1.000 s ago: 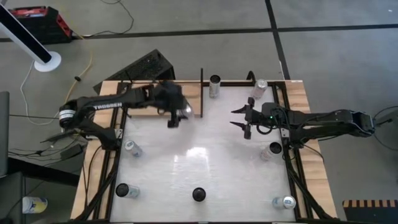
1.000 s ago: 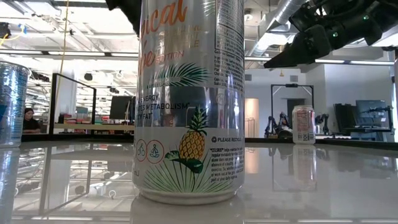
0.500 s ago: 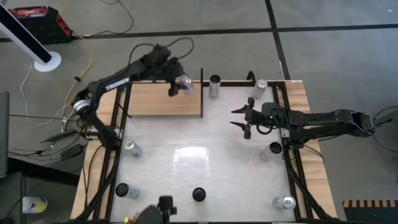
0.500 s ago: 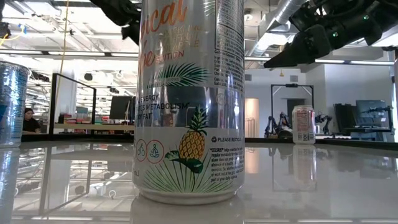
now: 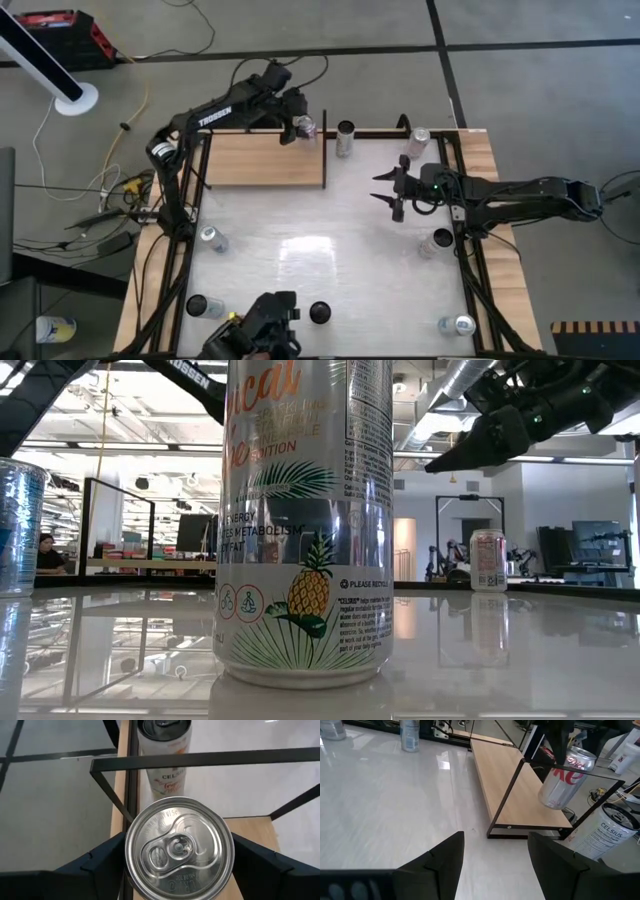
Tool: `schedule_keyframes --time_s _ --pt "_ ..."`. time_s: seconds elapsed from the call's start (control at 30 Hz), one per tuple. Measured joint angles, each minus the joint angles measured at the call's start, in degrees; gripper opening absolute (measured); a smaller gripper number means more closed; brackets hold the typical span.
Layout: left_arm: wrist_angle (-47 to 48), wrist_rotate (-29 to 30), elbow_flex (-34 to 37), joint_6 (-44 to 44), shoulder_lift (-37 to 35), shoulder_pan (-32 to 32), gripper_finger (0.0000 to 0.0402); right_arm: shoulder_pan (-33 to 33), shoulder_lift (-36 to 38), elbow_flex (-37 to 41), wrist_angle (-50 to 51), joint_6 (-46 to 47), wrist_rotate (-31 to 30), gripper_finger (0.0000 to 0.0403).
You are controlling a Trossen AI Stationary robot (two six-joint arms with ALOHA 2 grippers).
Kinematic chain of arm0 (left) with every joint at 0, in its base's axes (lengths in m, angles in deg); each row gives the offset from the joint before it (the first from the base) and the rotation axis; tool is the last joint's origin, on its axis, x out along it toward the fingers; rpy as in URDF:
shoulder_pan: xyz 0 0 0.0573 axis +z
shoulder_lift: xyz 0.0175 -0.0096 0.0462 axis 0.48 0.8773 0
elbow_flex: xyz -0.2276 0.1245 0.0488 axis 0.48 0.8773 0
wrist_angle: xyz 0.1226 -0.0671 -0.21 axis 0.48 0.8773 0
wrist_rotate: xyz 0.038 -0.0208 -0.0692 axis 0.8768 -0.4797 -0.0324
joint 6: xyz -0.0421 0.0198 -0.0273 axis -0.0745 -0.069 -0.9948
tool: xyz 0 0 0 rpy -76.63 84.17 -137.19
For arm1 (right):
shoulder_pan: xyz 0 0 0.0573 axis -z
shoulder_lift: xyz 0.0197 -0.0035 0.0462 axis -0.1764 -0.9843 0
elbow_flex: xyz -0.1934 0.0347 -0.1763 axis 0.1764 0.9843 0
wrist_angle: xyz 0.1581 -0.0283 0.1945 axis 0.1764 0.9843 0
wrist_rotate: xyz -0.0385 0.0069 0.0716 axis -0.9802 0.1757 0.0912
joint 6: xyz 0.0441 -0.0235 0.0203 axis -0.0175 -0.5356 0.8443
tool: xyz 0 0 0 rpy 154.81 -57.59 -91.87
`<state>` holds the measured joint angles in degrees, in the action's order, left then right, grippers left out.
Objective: Place canned beverage on shelf
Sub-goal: Put the bottom silver soda can on the shelf
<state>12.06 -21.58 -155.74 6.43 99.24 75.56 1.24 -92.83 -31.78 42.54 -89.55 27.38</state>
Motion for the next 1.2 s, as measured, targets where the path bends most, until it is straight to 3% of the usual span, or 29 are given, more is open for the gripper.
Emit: schedule_keyframes --time_s 1.2 --pt "-1.5 0.4 2.0 -3.2 0.9 0.3 0.0295 0.0 0.0 0.0 0.0 -0.1 0.2 0.0244"
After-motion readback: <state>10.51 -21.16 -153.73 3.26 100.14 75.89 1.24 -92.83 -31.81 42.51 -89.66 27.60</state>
